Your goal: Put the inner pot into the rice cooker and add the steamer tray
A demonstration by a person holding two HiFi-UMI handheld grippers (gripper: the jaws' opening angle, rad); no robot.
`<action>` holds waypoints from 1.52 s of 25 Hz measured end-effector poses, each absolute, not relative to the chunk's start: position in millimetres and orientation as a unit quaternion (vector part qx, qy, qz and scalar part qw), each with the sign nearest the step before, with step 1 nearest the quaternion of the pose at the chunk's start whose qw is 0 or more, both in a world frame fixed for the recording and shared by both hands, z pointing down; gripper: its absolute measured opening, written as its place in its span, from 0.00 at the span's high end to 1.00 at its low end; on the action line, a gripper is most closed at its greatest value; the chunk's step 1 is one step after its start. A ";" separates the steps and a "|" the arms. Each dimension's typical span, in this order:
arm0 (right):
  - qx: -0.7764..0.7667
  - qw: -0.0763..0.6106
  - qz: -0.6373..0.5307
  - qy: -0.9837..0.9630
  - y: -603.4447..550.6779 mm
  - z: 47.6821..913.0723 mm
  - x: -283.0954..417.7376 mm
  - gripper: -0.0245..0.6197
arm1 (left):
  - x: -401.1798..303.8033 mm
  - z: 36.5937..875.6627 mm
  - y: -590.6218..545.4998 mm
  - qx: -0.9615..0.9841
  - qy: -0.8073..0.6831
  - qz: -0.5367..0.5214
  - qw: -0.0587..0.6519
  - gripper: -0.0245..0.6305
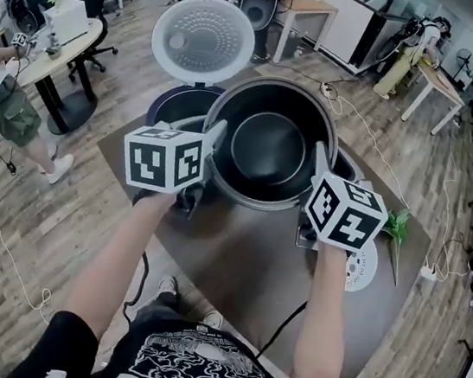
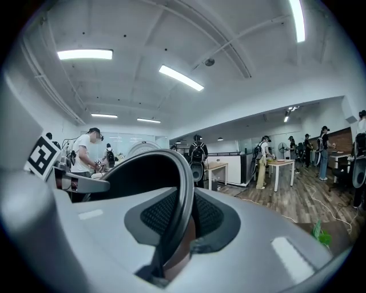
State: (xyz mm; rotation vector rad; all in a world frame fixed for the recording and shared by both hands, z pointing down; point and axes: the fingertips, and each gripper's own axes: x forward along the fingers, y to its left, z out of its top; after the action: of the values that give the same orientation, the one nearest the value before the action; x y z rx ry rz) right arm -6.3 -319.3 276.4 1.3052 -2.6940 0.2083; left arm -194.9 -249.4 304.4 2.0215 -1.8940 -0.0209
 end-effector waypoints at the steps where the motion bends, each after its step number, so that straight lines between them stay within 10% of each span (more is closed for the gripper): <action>1: 0.432 0.067 0.067 -0.897 -319.8 273.4 -12.2 0.86 | -200.7 301.2 -249.3 0.717 -0.673 -0.009 0.181 0.84; 38: 0.394 0.080 0.104 -0.910 -337.1 301.2 -195.5 0.85 | -379.2 314.5 -250.2 0.685 -0.699 -0.033 0.203 0.84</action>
State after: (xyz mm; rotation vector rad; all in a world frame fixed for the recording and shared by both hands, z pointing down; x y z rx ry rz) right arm -195.5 -337.1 301.2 1.1788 -2.7209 0.3108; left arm -379.2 -250.2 314.5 1.9103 -1.9506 -0.0929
